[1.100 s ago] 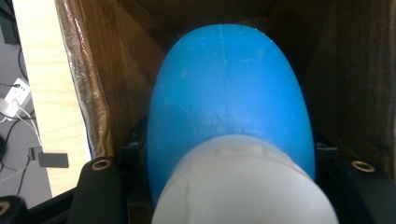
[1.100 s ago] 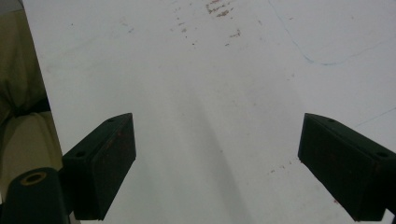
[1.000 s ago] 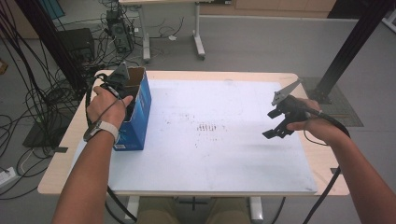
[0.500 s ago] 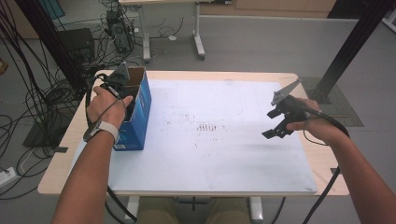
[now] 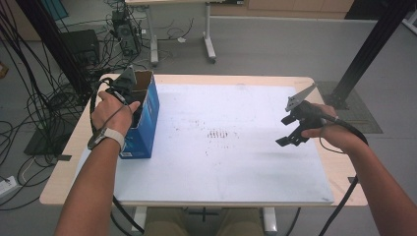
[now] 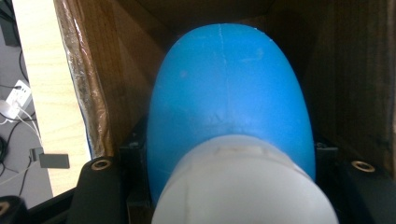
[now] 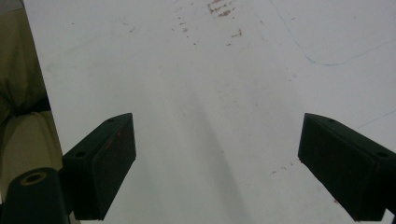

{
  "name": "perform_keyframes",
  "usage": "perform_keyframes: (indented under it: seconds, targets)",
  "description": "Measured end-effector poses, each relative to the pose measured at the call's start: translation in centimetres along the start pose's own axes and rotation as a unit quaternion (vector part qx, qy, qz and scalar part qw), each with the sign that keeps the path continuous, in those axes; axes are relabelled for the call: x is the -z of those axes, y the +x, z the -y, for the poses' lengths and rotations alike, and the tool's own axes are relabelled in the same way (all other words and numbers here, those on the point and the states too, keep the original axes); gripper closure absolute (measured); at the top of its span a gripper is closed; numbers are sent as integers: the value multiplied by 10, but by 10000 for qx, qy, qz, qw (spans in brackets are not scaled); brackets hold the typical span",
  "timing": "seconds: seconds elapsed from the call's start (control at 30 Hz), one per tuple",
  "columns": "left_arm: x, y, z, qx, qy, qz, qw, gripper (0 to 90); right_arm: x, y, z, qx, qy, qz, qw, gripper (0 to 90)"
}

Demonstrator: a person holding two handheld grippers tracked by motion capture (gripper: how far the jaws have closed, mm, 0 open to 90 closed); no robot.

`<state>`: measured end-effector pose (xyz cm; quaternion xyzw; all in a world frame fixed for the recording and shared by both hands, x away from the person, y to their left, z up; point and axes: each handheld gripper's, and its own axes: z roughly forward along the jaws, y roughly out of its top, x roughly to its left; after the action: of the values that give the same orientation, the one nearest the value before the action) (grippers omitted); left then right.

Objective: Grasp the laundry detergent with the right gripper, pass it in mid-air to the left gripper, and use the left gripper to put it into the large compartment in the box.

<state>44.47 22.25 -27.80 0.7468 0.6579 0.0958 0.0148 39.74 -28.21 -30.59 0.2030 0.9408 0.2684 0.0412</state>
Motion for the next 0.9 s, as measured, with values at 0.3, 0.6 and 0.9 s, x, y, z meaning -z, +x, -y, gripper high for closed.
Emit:
perform_keyframes:
  seconds: [0.3, 0.6, 0.9]
  targets:
    - [0, 0, 0, -18, -8, 12, 10000, 376, -1, 0, -1, 3, 11, -14, 10000, 110]
    - [0, -1, 0, -52, -46, -1, 10000, 375, -1, 1, -1, -5, 27, -17, 10000, 110]
    - [0, -1, 0, -95, -29, 20, 9999, 363, -1, 2, 0, -15, 26, -14, 10000, 110]
